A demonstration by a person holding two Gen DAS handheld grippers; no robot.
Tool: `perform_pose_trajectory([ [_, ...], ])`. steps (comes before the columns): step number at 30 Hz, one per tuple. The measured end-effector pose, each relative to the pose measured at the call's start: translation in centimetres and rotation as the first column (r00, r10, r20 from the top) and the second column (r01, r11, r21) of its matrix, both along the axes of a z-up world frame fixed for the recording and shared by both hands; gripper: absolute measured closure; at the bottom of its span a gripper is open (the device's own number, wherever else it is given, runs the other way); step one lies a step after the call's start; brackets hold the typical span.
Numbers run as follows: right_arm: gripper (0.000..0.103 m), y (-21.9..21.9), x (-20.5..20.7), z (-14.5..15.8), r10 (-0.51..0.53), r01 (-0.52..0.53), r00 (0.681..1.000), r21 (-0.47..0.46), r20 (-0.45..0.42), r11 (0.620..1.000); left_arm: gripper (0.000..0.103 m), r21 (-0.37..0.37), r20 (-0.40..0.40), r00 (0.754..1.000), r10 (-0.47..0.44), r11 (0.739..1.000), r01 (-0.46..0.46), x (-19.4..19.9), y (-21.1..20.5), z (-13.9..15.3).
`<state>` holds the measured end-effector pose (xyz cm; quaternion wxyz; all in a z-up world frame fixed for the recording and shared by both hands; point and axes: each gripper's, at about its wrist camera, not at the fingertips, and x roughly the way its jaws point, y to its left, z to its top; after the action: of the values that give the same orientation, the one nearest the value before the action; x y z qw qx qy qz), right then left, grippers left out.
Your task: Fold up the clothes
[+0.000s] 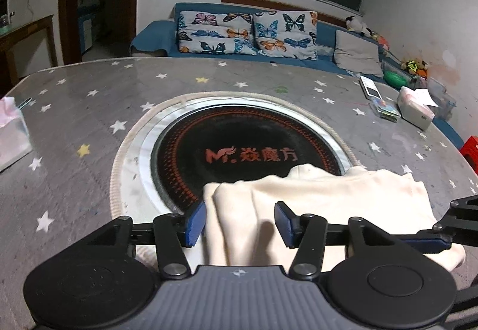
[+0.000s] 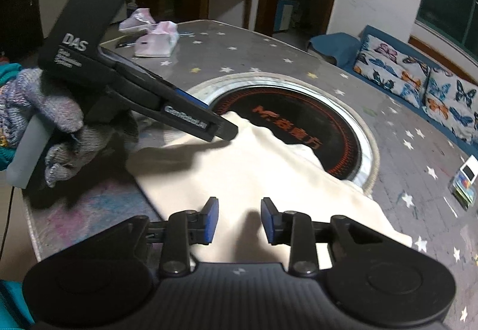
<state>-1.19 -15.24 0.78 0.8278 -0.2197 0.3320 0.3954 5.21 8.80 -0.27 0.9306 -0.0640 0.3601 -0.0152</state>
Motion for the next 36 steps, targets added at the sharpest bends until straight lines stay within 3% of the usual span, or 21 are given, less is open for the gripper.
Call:
perform_pose_trajectory([
  [12, 0.052, 0.6, -1.1, -0.8, -0.029, 0.029, 1.0, 0.007, -0.008, 1.0, 0.032, -0.011, 0.045, 0.998, 0.032, 0.999, -0.032, -2.8, 1.1, 0.5],
  [21, 0.038, -0.2, -1.1, -0.6, -0.083, 0.083, 0.996, 0.027, 0.012, 0.996, 0.021, 0.018, 0.077, 0.997, 0.018, 1.0, -0.02, -4.4, 0.0, 1.0],
  [23, 0.03, -0.4, -1.2, -0.6, -0.104, 0.103, 0.994, 0.03, 0.021, 0.994, 0.018, 0.027, 0.086, 0.996, 0.013, 1.0, -0.015, -4.7, -0.3, 1.1],
  [25, 0.029, -0.8, -1.3, -0.5, -0.119, 0.118, 0.993, 0.042, 0.023, 0.992, 0.016, 0.033, 0.093, 0.996, 0.007, 0.999, -0.011, -5.0, -0.6, 1.2],
  [36, 0.006, -2.8, -2.2, -0.3, -0.206, 0.203, 0.978, 0.075, 0.044, 0.976, 0.003, 0.06, 0.127, 0.992, -0.017, 0.998, 0.01, -6.4, -2.4, 1.9],
])
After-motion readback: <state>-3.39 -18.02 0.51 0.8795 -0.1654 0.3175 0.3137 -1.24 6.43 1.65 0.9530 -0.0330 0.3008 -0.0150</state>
